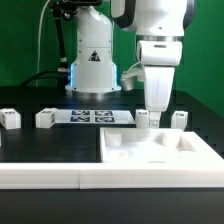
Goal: Assemble one leg
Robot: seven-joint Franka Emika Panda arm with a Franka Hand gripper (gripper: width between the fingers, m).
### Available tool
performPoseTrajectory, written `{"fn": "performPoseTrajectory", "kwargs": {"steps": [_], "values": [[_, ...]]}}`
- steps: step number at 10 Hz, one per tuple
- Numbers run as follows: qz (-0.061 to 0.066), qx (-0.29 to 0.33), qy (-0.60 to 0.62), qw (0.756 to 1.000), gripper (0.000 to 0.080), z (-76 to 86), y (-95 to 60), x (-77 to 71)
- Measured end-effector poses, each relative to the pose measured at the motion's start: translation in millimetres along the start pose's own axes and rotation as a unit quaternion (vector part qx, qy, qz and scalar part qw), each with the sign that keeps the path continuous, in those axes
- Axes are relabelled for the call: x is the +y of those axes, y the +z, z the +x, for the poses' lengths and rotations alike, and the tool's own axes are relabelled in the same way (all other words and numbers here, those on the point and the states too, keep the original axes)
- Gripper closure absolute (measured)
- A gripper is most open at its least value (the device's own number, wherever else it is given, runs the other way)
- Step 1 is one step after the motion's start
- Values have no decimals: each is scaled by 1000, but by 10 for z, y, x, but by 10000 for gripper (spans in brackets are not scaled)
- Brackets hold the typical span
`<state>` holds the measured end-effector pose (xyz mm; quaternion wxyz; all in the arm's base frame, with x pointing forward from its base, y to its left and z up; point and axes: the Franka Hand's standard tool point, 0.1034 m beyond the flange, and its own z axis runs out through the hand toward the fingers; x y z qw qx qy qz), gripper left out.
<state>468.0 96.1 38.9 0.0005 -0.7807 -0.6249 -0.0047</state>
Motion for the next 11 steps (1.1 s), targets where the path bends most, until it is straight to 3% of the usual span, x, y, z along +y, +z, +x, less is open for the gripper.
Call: {"fn": "performPoseTrajectory", "kwargs": {"steps": [1,4,6,7,8,11], "values": [[6,-5,22,1000,151,3,-20,-49],[3,-4,34,999,151,-10,-35,-12],[-1,2,116,993,151,-13,-34,-17],[-9,17,182,983,151,-72,-21,-87],[-7,23,238,971,151,-124,-33,-164],[-2,34,405,914,151,-32,9,-330]]}}
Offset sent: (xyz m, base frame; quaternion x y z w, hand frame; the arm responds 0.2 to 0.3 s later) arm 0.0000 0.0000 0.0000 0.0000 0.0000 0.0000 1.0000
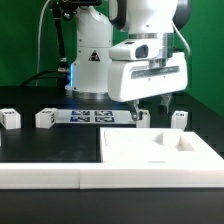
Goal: Assemble one leg
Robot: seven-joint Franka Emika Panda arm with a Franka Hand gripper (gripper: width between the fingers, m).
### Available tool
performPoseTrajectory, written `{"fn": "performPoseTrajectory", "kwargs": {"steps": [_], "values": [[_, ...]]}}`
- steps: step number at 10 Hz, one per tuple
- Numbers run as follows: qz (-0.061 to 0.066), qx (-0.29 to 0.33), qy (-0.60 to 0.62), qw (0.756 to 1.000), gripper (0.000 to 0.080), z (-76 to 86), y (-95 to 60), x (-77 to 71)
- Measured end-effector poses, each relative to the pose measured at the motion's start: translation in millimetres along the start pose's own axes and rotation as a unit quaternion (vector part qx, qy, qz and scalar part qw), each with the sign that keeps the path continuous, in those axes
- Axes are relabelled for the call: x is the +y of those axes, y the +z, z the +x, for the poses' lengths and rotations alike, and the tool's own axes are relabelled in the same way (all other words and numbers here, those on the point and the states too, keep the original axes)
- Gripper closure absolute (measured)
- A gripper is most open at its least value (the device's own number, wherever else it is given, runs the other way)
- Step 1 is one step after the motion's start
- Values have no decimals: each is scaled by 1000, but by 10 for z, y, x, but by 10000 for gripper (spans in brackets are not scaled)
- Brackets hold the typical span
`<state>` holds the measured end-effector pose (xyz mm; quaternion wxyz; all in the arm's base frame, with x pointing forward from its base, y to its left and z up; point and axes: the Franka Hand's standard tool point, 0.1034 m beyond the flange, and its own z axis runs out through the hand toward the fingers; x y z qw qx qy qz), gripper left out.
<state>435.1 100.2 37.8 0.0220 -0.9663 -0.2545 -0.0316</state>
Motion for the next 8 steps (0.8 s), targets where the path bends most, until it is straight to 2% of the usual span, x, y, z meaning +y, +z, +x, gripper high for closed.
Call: {"fn": "performPoseTrajectory", "kwargs": {"steps": [4,6,8], "values": [[7,0,153,988,151,1,10,-34],[11,5,262,965,151,44,-13,-200],[18,-1,373,928,151,54,15,-389]]}}
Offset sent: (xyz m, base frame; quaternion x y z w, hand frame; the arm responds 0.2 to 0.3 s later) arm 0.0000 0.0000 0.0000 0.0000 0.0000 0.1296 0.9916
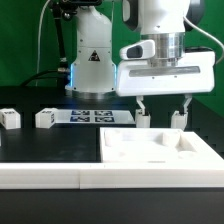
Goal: Assemble one leg
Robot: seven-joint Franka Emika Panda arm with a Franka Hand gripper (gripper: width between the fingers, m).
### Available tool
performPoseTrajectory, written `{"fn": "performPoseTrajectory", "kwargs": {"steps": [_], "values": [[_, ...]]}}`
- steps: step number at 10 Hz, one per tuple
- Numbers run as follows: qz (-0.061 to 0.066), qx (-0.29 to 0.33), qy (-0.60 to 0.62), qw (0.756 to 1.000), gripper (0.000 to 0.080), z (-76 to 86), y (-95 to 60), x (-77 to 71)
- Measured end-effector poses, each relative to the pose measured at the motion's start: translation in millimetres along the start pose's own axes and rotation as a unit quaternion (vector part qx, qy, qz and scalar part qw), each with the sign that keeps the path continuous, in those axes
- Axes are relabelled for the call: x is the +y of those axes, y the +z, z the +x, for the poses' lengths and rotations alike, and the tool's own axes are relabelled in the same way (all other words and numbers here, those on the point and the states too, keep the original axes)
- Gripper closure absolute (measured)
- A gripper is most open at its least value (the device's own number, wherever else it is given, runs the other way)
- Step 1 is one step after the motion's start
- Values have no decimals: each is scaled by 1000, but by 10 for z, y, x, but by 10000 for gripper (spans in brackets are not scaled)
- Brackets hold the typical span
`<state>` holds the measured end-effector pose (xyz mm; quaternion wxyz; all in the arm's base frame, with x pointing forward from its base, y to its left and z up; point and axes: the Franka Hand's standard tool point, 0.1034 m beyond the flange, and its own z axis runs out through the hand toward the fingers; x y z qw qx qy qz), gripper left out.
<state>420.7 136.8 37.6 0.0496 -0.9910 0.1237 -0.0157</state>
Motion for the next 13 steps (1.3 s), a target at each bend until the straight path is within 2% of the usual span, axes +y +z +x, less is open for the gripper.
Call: {"fn": "performPoseTrajectory", "kwargs": {"steps": [3,5,7,9,10,11,13], "values": [[7,-2,117,993,151,-67,51,-61],[5,-9,110,994,151,-62,55,-39],[1,-21,101,995,151,-155,83,-85],[-11,-83,96,992,151,-222,94,-38],[-13,-128,94,987,151,-215,52,-52],[-10,-147,92,985,151,-156,20,-80],[-15,-195,90,977,151,-192,30,-68]]}}
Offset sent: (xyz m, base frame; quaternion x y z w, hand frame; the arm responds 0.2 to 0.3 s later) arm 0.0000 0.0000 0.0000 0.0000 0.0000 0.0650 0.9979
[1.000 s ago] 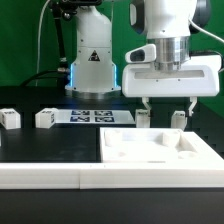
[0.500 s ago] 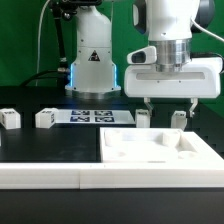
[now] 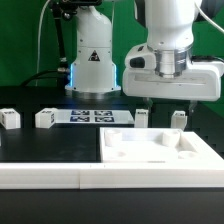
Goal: Assemble one leg
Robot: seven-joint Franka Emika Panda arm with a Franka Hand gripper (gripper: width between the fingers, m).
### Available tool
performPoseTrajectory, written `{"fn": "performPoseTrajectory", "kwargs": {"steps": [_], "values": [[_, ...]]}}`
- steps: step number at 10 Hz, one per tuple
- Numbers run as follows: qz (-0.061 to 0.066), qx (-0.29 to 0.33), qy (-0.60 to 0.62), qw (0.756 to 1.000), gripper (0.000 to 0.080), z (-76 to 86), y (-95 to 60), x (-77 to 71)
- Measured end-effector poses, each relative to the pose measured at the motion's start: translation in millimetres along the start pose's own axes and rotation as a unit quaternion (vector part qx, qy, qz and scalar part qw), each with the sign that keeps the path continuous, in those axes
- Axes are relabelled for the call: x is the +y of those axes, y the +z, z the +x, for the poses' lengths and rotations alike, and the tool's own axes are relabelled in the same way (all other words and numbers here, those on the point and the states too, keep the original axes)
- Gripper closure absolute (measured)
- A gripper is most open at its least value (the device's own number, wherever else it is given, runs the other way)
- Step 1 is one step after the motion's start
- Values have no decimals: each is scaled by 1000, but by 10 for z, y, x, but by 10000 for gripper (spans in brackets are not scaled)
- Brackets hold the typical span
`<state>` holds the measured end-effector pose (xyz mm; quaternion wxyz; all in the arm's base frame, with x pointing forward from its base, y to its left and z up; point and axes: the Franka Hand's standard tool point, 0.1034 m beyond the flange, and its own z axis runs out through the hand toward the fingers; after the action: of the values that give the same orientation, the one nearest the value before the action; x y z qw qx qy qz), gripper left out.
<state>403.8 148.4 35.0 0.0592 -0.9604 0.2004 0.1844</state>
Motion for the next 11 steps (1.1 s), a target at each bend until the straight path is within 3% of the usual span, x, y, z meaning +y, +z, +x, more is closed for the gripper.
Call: {"fn": "performPoseTrajectory", "kwargs": {"steps": [4,7,9,11], "values": [[-17,-123,1,992,151,-32,126,61],[-21,-195,4,981,151,-50,156,-33],[-19,-186,-2,982,151,-30,111,-134],[-19,-186,-1,982,151,-24,115,-133]]}}
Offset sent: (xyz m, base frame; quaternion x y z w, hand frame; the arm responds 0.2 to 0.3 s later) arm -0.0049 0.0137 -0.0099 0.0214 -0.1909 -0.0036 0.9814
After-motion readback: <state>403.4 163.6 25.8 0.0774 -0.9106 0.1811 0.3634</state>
